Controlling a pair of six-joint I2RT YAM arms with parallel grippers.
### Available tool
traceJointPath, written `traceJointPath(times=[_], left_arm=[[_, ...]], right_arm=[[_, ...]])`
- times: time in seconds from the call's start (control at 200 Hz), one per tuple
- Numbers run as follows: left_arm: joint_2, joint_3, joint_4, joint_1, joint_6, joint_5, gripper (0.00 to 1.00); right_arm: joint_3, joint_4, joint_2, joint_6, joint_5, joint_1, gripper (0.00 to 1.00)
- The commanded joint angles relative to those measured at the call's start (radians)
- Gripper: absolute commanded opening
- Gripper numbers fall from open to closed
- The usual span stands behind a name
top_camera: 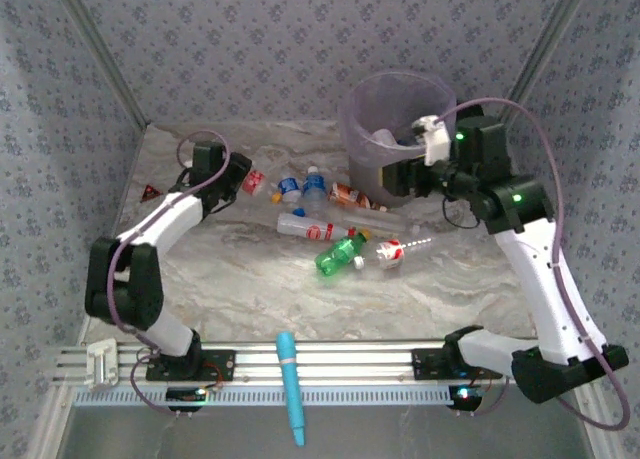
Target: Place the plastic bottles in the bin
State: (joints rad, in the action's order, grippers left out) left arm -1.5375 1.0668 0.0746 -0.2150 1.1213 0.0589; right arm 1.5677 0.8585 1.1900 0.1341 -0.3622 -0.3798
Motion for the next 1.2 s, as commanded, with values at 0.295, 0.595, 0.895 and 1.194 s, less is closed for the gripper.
traceJointPath(times=[0.295, 0.595, 0.895, 1.194], left_arm=[[0.161, -0.130, -0.302, -0.176, -0.071, 0.421, 0.40], [0.219, -0.112, -0.255, -0.287, -0.048, 0.350, 0.37], [0.221, -0.132, -0.369, -0.304, 0.071, 0.334, 0.35], [0.228, -0.131, -0.377, -0.315, 0.098, 0.325, 0.35]], right_arm=[[0.035, -0.085, 0.229, 0.022, 0.052, -0.291, 0.75], [0.027, -0.091, 0.333, 0.002, -0.014, -0.300, 0.89], [-0.010, -0.187, 0.393, 0.054, -0.083, -0.298, 0.89], [-0.026, -0.238, 0.425, 0.086, -0.021, -0.292, 0.74]])
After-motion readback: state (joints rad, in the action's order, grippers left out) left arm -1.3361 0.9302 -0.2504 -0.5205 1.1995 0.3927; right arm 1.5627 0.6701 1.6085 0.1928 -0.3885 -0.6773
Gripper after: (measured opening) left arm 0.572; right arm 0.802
